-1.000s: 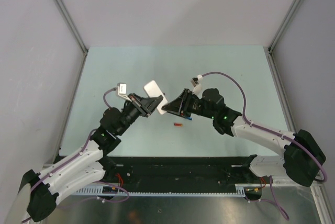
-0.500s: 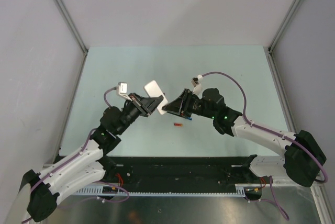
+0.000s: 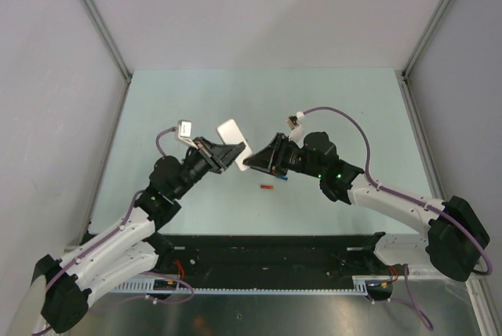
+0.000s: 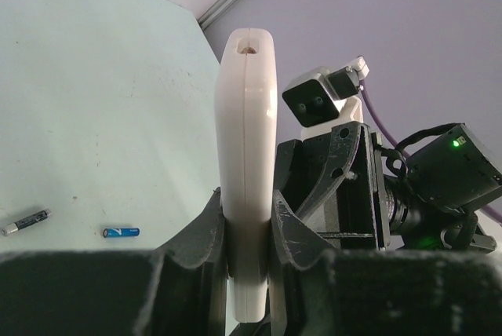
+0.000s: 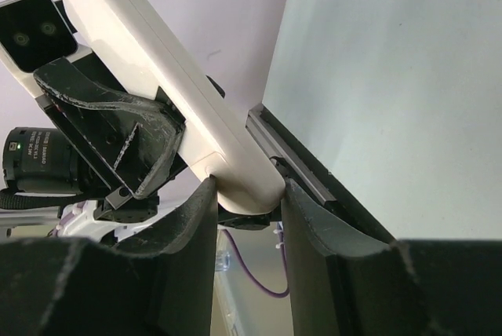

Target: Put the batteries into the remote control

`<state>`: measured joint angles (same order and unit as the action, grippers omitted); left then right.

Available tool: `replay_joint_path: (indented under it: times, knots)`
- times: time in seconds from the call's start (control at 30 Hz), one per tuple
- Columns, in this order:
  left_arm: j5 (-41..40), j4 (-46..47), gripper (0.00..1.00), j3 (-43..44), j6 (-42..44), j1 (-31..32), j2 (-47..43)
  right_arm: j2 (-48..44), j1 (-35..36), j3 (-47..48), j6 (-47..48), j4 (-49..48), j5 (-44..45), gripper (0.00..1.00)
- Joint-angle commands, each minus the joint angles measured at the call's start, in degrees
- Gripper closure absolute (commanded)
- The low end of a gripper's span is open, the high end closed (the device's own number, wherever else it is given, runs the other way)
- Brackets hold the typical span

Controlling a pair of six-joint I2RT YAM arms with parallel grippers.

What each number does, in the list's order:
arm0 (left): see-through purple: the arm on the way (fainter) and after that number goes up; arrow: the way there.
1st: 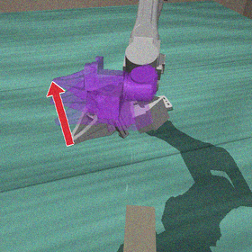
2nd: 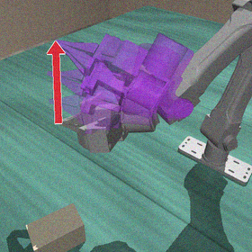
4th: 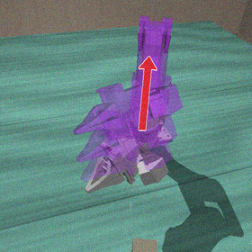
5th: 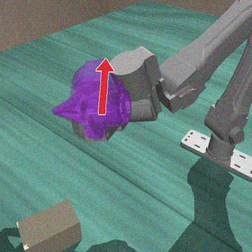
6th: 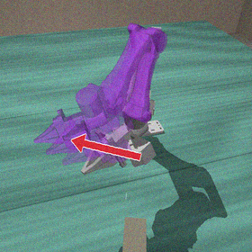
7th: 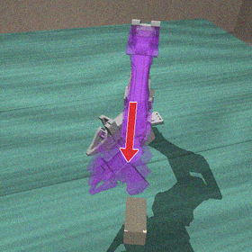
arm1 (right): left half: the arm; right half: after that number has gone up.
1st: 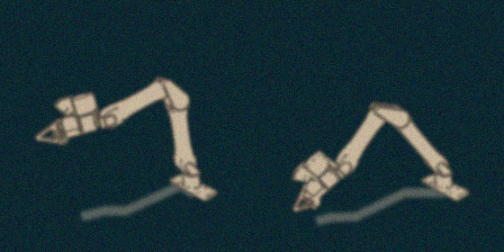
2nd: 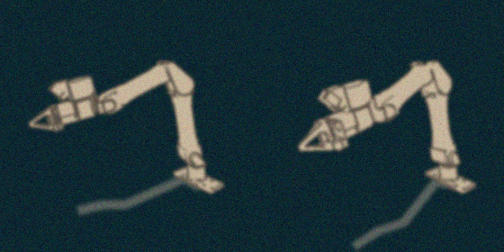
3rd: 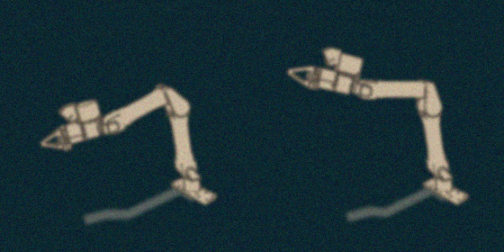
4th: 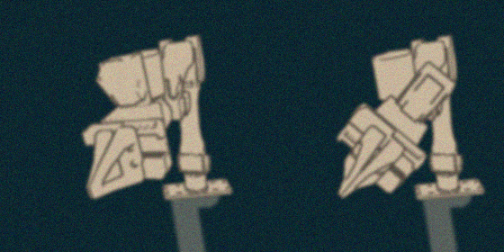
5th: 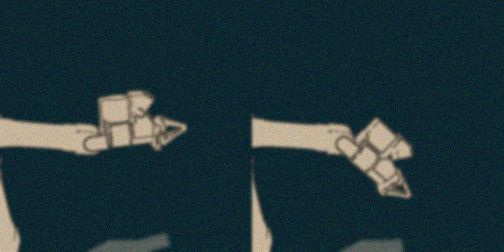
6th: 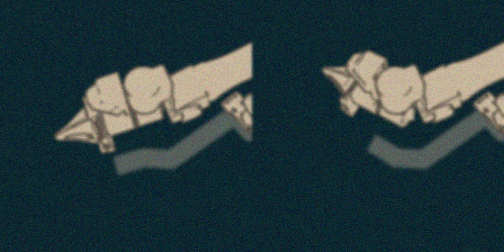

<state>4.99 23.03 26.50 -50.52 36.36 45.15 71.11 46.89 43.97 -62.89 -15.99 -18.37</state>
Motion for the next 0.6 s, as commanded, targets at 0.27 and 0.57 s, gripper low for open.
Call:
replay_joint_path:
  times: [0.27, 0.57]
  knots:
    - [-2.36, 7.91, 1.0, 4.7, -0.19, -4.02, -1.03, -1.41, 0.83, -1.51, 5.06, 10.37, -0.79, 0.76]
    - [-0.87, 7.91, 1.0, 2.15, -5.45, -4.19, -1.2, -6.94, 1.36, -2.57, 5.5, 1.75, -1.85, 0.41]
